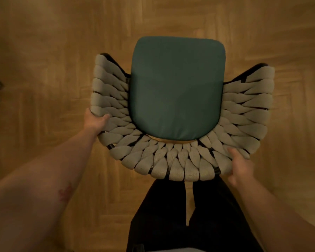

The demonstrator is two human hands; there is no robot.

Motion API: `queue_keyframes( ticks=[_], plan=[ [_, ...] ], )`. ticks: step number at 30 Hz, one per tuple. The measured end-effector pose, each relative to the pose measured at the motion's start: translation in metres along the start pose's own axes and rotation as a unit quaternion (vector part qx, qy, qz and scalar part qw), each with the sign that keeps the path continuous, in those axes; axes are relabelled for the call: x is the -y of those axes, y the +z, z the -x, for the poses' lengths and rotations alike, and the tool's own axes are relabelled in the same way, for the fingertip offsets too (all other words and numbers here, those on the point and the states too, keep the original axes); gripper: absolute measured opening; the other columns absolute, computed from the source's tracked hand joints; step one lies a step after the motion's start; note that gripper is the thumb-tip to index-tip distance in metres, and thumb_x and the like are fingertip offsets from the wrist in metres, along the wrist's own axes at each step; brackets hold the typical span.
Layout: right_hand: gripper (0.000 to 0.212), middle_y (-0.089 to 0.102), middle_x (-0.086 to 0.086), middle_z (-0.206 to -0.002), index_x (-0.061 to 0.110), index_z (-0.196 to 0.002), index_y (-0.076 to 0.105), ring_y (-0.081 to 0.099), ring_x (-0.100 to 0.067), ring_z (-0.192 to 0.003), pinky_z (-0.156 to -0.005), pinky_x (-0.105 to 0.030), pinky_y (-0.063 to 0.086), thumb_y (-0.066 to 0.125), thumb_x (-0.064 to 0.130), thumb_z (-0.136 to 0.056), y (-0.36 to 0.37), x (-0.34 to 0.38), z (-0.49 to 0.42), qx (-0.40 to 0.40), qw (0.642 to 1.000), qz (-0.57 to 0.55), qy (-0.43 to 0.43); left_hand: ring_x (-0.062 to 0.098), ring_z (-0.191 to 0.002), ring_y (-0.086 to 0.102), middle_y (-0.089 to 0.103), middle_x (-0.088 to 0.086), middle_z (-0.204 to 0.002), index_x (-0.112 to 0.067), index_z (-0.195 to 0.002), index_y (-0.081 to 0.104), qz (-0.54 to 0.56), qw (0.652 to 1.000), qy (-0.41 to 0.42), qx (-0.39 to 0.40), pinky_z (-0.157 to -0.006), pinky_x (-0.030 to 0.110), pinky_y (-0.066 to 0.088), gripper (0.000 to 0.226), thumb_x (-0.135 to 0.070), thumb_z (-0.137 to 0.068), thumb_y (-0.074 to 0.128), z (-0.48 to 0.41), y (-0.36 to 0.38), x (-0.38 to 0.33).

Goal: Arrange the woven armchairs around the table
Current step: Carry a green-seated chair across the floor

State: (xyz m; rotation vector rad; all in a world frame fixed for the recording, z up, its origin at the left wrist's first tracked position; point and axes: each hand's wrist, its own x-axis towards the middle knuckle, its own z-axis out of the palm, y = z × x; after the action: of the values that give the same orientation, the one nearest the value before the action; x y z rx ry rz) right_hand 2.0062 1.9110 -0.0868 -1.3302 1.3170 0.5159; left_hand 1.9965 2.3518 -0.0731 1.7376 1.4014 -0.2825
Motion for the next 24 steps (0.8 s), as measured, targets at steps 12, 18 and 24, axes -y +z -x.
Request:
queue_keyframes(
  ticks=[12,18,24],
  plan=[
    [0.028,0.071,-0.013,-0.108,0.012,-0.101,0.066,0.070,-0.033,-0.096,-0.089,-0.057,0.058,0.079,0.014,-0.076,0.011,-0.006,-0.007,-0.074,0.996,-0.044,-0.037,0.028,-0.094,0.066,0.066,0.007,-0.106,-0.017,-0.123,0.062,0.078,0.996,0.010,-0.043,-0.086,0.043,0.057,0.040,-0.015,-0.086,0.078,-0.015,0.013,0.009],
    [0.027,0.069,-0.010,-0.110,0.016,-0.100,0.062,0.068,-0.029,-0.099,-0.095,-0.052,0.056,0.079,0.019,-0.079,0.011,-0.006,-0.006,-0.072,0.995,-0.038,-0.056,0.026,-0.096,0.063,0.065,0.006,-0.108,-0.015,-0.126,0.060,0.075,0.995,0.039,-0.057,-0.087,0.038,0.054,0.041,-0.017,-0.088,0.076,-0.007,0.014,0.011],
    [0.041,0.072,-0.002,-0.115,0.022,-0.122,0.067,0.070,-0.022,-0.104,-0.094,-0.050,0.057,0.076,0.038,-0.085,0.004,0.007,-0.005,-0.032,0.992,-0.052,-0.110,0.024,-0.104,0.062,0.062,0.003,-0.118,-0.017,-0.139,0.050,0.082,0.993,0.057,-0.071,-0.090,0.042,0.054,0.052,-0.020,-0.091,0.073,0.018,0.020,0.033]
  ],
)
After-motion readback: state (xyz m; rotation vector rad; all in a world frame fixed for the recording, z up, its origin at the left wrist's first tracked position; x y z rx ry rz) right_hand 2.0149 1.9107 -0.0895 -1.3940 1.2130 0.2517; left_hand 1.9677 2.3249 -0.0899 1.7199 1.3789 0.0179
